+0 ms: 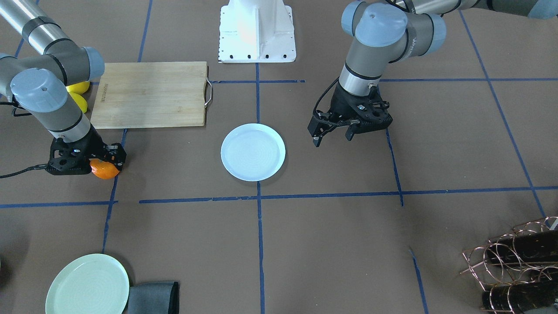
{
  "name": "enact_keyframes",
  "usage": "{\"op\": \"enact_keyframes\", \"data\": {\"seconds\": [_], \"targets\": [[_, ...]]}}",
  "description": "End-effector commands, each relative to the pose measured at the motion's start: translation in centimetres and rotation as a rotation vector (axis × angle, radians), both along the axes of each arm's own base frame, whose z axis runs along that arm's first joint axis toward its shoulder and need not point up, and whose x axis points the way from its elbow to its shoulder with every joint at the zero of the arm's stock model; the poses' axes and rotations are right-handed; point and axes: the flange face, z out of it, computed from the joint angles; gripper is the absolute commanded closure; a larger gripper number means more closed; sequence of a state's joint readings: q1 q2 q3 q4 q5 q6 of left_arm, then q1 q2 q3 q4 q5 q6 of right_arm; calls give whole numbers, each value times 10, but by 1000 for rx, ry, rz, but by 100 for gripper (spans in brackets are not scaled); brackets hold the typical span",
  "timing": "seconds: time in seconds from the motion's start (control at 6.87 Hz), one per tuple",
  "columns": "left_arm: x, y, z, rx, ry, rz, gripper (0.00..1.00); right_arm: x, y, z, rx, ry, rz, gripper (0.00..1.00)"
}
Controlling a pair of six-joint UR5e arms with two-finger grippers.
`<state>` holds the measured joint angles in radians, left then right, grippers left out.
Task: Pick orange to plate
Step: 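Release the plate and withdraw the left gripper while the right gripper grasps the orange, then carry the orange with the right gripper over the light blue plate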
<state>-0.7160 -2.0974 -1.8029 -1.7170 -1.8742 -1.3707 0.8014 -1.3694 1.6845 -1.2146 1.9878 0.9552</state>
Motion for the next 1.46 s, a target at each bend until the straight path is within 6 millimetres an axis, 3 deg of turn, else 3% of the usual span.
{"op": "enact_keyframes", "data": {"seconds": [0.0, 0.15, 0.29, 0.44, 0.58, 0.73, 0.87, 1.02, 1.17, 1.31], "targets": [[-51, -36, 9, 105, -58, 30, 0, -2, 3, -56, 43, -78, -10, 100], [-90, -43, 31, 193, -121, 70, 0, -18, -10, -103, 24, -87, 2, 100], [-133, -44, 56, 256, -180, 98, 0, -50, -9, -156, -12, -111, 14, 100], [-180, -50, 74, 295, -208, 130, 0, -88, 8, -188, -35, -135, 14, 100], [-238, -46, 107, 367, -283, 184, 0, -128, 20, -212, -30, -137, 52, 100], [-264, -34, 136, 431, -355, 272, 0, -185, 21, -237, -36, -124, 84, 100], [-279, -32, 160, 417, -383, 287, 0, -223, 20, -258, -35, -113, 85, 100], [-291, -22, 185, 420, -416, 333, 0, -245, 23, -268, -34, -106, 78, 100], [-301, -6, 227, 442, -472, 456, 0, -261, 25, -274, -29, -94, 74, 100], [-327, -8, 238, 472, -508, 487, 0, -264, 28, -271, -30, -90, 70, 100]]}}
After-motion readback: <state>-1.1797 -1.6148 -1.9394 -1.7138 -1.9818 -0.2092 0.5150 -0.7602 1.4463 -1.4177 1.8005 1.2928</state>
